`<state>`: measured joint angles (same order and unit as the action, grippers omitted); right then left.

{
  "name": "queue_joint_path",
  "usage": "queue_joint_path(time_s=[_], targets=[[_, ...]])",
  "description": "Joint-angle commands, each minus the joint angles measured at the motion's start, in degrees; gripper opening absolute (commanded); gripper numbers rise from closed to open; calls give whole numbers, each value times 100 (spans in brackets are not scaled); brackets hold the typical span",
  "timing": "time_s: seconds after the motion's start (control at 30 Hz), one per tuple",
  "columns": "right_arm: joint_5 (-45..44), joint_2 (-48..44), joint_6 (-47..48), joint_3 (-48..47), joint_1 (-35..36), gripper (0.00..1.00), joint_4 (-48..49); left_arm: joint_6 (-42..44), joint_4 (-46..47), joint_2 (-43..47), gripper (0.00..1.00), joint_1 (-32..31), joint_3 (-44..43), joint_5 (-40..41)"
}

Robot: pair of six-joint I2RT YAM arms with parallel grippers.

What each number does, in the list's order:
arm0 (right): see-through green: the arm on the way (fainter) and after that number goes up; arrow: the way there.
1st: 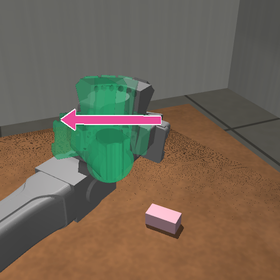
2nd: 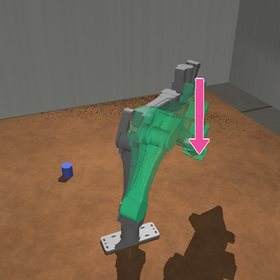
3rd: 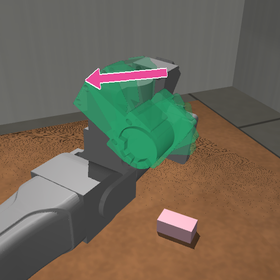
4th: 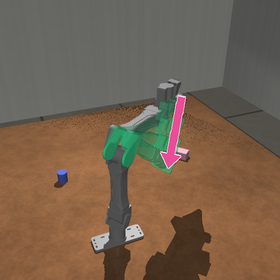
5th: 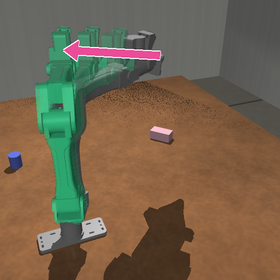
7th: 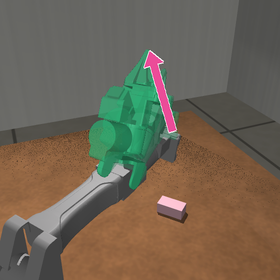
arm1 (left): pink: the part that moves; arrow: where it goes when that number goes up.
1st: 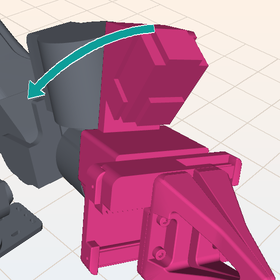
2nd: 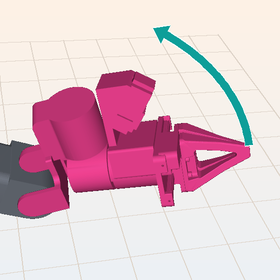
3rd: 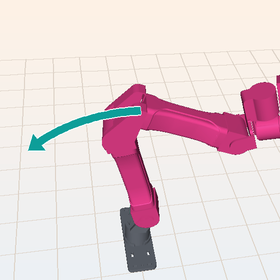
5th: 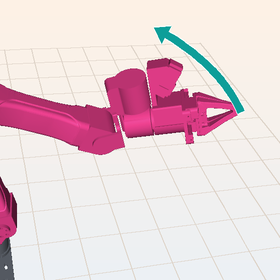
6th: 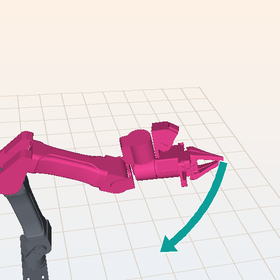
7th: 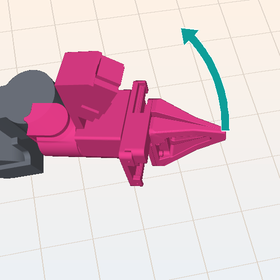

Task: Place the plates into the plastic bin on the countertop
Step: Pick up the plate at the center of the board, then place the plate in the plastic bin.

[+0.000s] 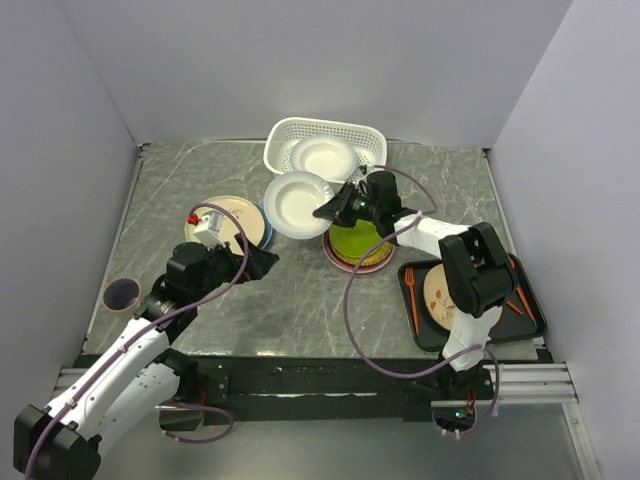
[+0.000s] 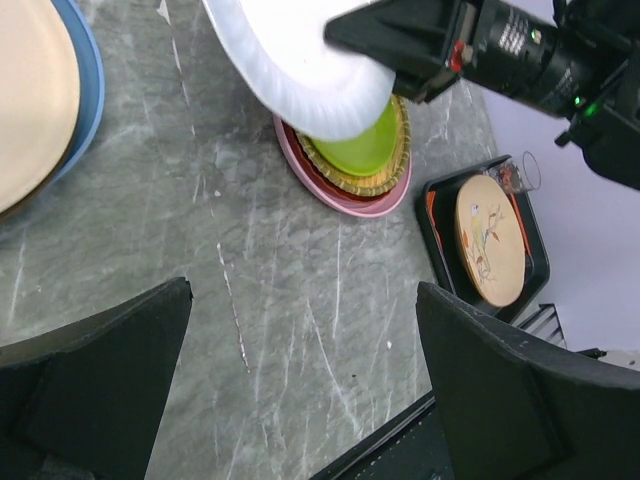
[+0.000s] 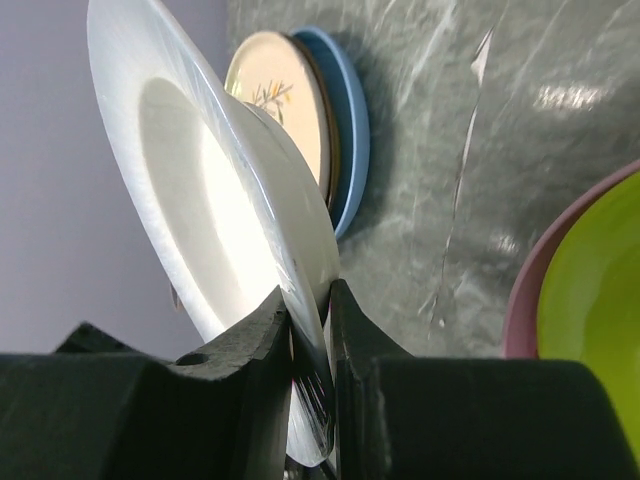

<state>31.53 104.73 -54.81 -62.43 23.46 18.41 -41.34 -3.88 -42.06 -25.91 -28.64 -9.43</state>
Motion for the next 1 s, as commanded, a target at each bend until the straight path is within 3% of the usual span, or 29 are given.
queue_joint_path(time_s=[0.0,0.7,0.97], targets=[[169,-23,-118,-673,-210,0,207,39,509,-30,99,7,-28,-287],[266,1304,-215,-3484,-861,0,-1032,-137,845,-276,99,7,148,-454],[196,1638,-276,-4039,-949,0,-1287,-172,1065,-425,99,7,245,-560]])
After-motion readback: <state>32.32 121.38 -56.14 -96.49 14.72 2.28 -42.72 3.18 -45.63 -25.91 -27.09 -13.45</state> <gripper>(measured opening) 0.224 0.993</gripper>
